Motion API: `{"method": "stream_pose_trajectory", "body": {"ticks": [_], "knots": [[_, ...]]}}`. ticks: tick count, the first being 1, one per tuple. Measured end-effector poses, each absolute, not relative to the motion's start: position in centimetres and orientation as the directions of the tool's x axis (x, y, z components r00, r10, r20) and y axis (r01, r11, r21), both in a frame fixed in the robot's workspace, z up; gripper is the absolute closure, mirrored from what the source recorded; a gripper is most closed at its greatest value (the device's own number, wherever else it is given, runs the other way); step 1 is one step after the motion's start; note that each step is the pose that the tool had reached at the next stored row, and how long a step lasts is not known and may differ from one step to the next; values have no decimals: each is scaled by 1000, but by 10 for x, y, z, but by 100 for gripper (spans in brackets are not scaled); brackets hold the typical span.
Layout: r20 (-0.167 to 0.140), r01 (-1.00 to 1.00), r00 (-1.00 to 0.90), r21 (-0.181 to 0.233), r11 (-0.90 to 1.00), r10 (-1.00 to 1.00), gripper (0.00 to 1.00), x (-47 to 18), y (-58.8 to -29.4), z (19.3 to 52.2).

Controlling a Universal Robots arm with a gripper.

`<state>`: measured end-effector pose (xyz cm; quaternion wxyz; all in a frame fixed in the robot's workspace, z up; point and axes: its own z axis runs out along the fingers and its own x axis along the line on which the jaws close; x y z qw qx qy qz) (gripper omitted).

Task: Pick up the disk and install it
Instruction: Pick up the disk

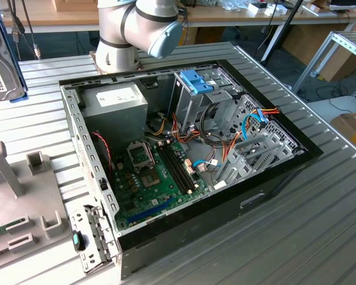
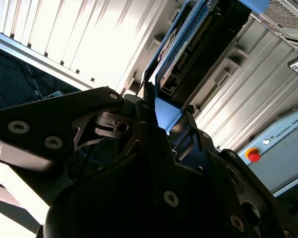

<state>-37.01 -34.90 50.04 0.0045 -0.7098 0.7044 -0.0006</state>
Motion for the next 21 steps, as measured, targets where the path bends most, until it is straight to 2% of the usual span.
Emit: {"method": "stream_pose_trajectory", "body": {"ticks": [21], "knots": [[-6,-1000,8,-7,-8,-1000,64,-364,-349,508]]}}
